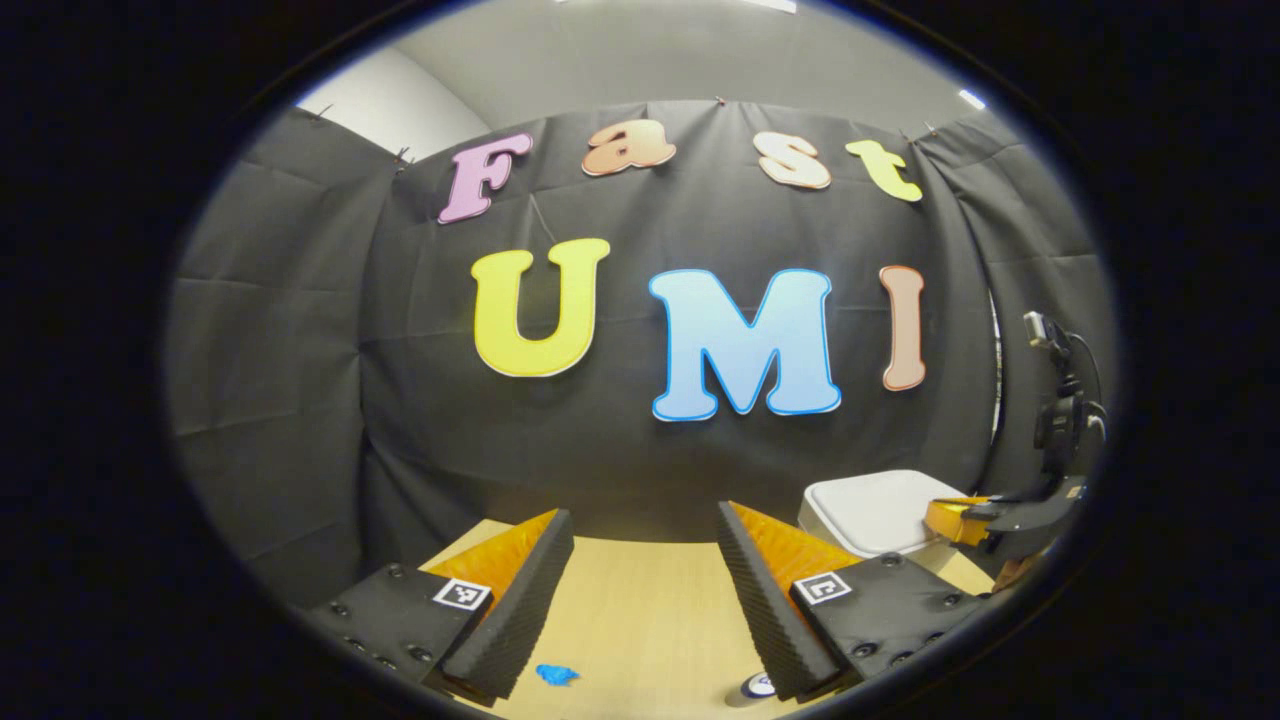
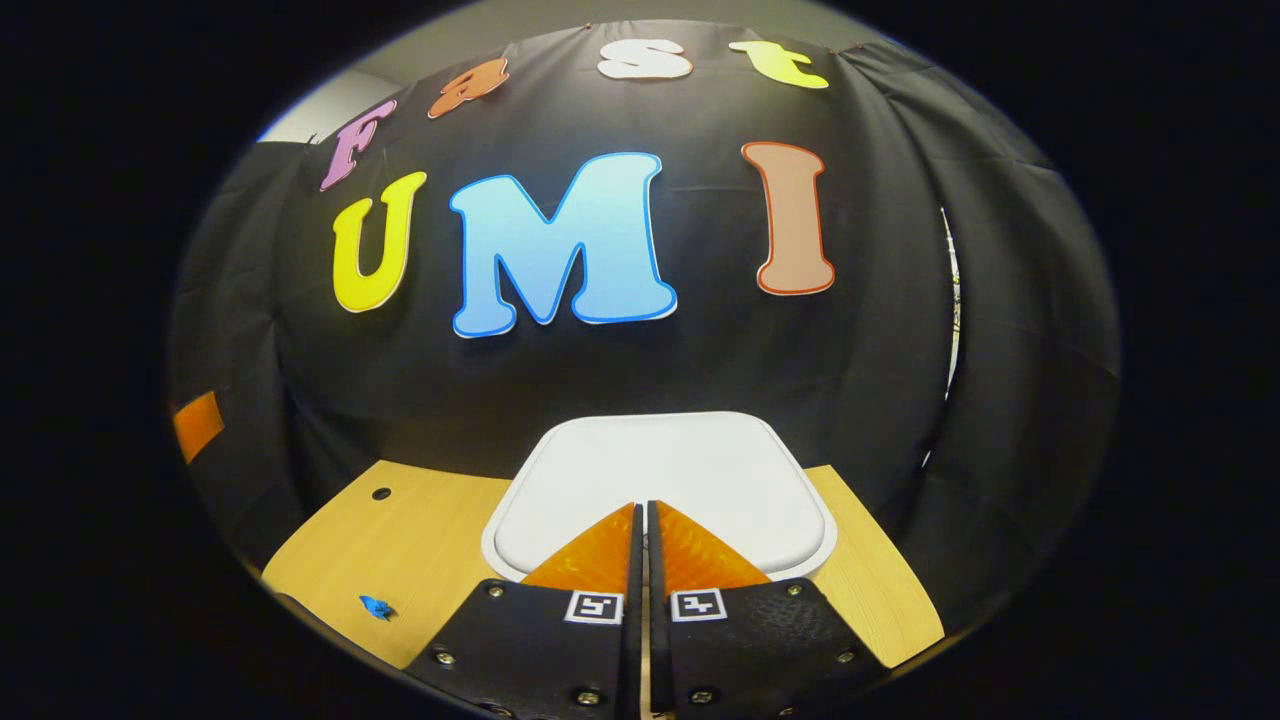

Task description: Press the lid of the desktop garbage bin to open it, pick up the crumpled paper on the desktop and throw it into the bin, then pick up the pop can on the desktop and drop it into the bin, and finally close the garbage bin lid.

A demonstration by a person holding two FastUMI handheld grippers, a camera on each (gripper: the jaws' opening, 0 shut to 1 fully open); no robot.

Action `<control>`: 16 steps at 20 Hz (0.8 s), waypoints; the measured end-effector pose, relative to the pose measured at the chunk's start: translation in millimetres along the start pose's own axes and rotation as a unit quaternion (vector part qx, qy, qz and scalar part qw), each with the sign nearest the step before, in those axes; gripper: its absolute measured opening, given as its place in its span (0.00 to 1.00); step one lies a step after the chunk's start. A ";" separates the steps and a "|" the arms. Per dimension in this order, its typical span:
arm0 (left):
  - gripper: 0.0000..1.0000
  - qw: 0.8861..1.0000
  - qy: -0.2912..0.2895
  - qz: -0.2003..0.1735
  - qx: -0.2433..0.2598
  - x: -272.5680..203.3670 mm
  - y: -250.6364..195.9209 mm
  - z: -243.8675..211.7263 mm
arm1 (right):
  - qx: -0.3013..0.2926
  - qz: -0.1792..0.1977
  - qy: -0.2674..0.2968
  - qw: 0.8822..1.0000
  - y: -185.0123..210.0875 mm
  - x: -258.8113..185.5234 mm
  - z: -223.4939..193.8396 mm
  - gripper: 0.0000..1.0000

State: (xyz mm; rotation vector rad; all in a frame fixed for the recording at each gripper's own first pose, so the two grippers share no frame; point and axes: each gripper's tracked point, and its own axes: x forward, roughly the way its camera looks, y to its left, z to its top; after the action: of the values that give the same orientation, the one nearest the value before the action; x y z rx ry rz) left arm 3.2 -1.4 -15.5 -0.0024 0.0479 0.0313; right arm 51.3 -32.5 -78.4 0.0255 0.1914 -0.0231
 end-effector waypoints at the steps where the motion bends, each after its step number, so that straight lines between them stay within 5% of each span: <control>1: 0.96 1.000 0.002 0.001 0.000 1.3 0.7 -1.0 | 0.002 0.001 0.002 1.000 0.2 1.1 -1.1 0.03; 16: 0.96 1.000 0.008 -0.014 -0.007 12.3 -7.6 -13.8 | -0.013 0.002 -0.013 1.000 3.1 -1.6 4.1 0.03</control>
State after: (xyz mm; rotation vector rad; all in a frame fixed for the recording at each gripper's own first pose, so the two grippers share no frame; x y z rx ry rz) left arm 15.0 -8.6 -29.9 -0.0172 0.0646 0.0029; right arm 50.6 -29.5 -74.1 -0.0007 0.1654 -0.0170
